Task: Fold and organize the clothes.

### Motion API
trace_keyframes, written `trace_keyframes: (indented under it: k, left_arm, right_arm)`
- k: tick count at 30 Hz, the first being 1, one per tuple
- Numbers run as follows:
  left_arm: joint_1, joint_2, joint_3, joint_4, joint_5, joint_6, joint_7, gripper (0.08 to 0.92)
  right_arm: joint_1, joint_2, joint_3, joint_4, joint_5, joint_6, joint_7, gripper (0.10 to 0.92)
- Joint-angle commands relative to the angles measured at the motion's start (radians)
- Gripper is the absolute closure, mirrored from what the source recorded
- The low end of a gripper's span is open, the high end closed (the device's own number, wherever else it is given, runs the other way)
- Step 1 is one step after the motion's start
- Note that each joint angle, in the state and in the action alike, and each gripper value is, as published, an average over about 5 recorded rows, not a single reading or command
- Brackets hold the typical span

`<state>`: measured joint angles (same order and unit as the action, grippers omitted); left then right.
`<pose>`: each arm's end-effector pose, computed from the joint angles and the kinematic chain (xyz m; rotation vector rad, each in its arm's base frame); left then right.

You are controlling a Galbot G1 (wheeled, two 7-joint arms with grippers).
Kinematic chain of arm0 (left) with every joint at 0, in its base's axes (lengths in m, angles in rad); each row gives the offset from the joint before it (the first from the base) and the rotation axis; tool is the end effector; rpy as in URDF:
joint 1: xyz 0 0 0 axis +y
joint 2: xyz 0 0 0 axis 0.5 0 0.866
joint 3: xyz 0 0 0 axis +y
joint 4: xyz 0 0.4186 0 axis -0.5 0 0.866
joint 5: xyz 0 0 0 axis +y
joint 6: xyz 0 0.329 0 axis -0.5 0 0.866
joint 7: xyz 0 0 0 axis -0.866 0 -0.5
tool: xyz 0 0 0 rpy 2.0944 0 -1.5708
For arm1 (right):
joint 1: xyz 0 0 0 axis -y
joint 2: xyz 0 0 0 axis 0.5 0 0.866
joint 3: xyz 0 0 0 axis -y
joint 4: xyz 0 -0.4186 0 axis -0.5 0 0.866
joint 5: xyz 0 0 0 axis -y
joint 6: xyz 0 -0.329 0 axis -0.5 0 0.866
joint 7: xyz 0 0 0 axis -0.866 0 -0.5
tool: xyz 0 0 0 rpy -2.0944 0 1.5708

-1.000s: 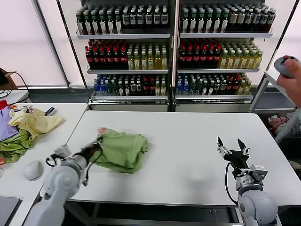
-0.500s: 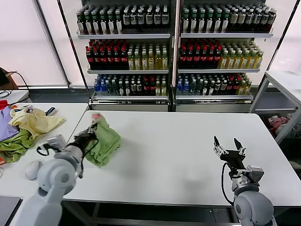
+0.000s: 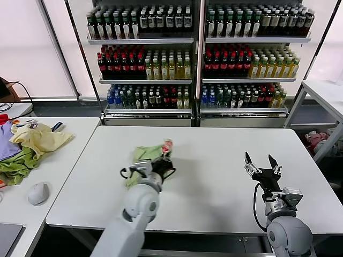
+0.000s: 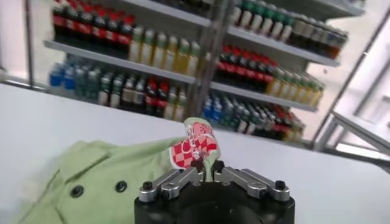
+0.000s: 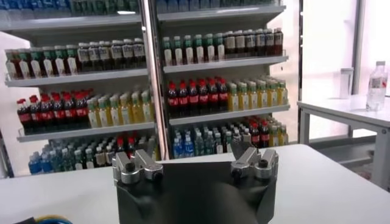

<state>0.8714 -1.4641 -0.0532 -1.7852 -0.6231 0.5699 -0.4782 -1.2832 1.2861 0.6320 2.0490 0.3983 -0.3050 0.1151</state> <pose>0.3455 -0.1077 -0.3064 -0.3047 -2.7012 0.3235 0.2244 -0.1054 -0.3086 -0.0815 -3.0788 -0.1220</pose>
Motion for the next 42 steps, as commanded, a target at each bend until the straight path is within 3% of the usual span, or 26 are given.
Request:
trace_keyframes:
  k: [1, 7, 13, 20, 27, 31, 42]
  left_arm:
    - [-0.110, -0.186, 0.215, 0.265, 0.176, -0.065, 0.022, 0.872]
    - [-0.112, -0.184, 0.217, 0.285, 0.206, -0.196, 0.116, 0.765]
    - [-0.055, -0.154, 0.212, 0.206, 0.261, -0.265, 0.122, 0.610]
    - [0.067, 0.015, 0.099, -0.024, 0.283, -0.248, 0.120, 0.411]
    - [0.195, 0.189, -0.070, -0.110, 0.356, -0.313, 0.109, 0.216]
    - [0.272, 0.227, -0.124, -0.154, 0.362, -0.336, 0.103, 0.180]
    - [0.380, 0.247, -0.180, -0.219, 0.382, -0.365, 0.101, 0.177]
  right_arm:
    - [0.006, 0.003, -0.002, -0.005, -0.002, 0.001, -0.001, 0.203]
    - [0.021, 0.000, -0.010, -0.022, -0.005, 0.001, -0.002, 0.203]
    - [0.046, 0.000, -0.072, -0.049, -0.016, -0.002, 0.005, 0.203]
    - [0.131, 0.036, -0.253, -0.165, -0.030, -0.045, 0.041, 0.203]
    - [0.273, 0.105, -0.390, -0.367, -0.011, -0.102, 0.091, 0.203]
    - [0.347, 0.161, -0.414, -0.467, -0.003, -0.118, 0.107, 0.203]
    - [0.476, 0.248, -0.413, -0.659, 0.058, -0.143, 0.132, 0.203]
